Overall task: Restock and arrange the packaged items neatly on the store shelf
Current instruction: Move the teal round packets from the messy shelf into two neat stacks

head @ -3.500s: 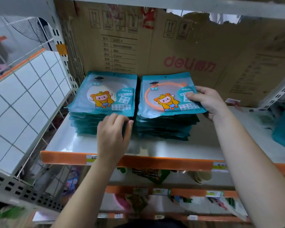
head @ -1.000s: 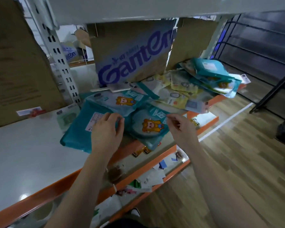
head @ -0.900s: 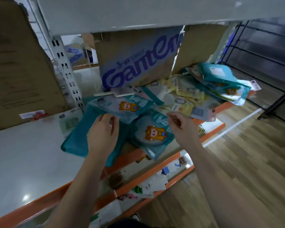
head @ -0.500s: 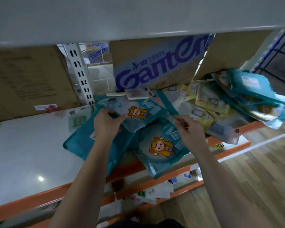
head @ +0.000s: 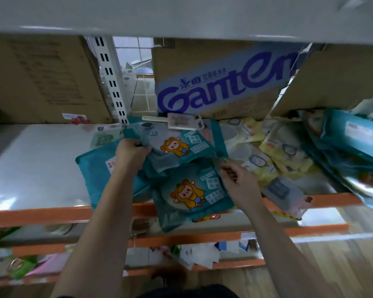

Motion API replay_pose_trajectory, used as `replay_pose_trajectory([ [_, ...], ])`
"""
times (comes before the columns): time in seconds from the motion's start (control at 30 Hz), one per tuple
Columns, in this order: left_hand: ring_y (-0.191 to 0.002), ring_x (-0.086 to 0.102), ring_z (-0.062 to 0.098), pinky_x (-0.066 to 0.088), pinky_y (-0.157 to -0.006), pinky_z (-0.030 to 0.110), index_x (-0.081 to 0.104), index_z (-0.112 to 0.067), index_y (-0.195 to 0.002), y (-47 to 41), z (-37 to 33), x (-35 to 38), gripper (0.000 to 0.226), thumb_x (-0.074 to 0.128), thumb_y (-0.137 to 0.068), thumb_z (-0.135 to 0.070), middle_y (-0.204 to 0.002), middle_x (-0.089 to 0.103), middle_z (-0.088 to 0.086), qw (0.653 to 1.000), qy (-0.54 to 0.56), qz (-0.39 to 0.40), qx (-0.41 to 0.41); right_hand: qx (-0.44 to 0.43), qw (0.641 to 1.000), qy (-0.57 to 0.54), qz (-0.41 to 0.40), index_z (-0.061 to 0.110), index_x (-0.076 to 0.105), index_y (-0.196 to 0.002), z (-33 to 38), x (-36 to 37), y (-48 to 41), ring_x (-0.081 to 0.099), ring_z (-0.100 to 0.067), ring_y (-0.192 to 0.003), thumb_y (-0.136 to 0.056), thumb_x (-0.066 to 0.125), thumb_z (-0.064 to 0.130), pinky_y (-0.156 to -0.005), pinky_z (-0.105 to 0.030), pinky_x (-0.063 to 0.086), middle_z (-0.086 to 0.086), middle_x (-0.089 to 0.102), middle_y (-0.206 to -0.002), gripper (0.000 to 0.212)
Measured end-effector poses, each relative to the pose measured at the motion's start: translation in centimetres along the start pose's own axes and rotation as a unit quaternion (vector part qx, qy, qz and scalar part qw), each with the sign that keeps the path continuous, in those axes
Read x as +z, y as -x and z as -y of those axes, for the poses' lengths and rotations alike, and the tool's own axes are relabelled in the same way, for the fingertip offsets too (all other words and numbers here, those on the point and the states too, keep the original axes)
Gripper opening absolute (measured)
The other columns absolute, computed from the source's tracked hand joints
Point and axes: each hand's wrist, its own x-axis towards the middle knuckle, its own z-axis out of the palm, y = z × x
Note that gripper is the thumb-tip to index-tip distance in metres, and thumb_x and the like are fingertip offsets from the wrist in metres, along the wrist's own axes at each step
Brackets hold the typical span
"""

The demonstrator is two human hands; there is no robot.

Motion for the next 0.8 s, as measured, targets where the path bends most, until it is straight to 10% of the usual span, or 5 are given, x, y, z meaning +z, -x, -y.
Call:
replay_pose_trajectory([
  [0.17,-0.068,0.061,0.021,0.048,-0.051,0.030,0.062,-0.014,-0.079,0.8,-1.1,0.8,0.033,0.068,-0.083,-0.047,-0.074,0.063,0.005,0.996,-0.086,-0.024,0.000,-0.015,0.999,-0.004,0.028,0.015,0.068,-0.108,-0.9,-0.7,-0.1,0.054,0.017,-0.081,-0.096,0.058,0.019,-0.069,0.001,0.039,0.012,0.064,-0.092,0.017],
  [0.43,-0.116,0.041,0.036,0.039,-0.099,0.037,0.068,-0.018,-0.099,1.7,-2.3,0.7,0.024,0.068,-0.085,-0.037,-0.127,0.039,0.016,0.975,-0.179,-0.107,0.080,-0.011,0.999,0.019,0.033,0.014,0.068,-0.108,-1.0,-0.9,0.0,0.052,0.014,-0.079,-0.095,0.058,0.018,-0.066,0.003,0.036,0.008,0.064,-0.092,0.017],
  [0.63,-0.087,0.056,0.028,0.045,-0.067,0.030,0.066,-0.011,-0.095,1.0,-5.0,-0.9,0.015,0.059,-0.089,-0.024,-0.101,0.063,0.013,0.973,-0.125,-0.119,0.154,0.019,0.999,0.030,0.034,0.015,0.069,-0.109,-0.5,-0.7,-0.5,0.049,0.017,-0.076,-0.094,0.059,0.020,-0.065,0.003,0.036,0.010,0.061,-0.090,0.018],
  [0.8,-0.091,0.062,0.030,0.058,-0.065,0.044,0.052,-0.007,-0.109,-0.2,-4.9,-2.0,0.018,0.046,-0.097,-0.018,-0.102,0.060,0.014,0.992,0.114,-0.046,0.004,0.083,0.993,-0.009,0.087,0.026,0.064,-0.108,0.1,-0.6,-1.0,0.059,0.001,-0.078,-0.084,0.072,0.036,-0.056,-0.007,0.040,0.013,0.062,-0.087,0.027],
])
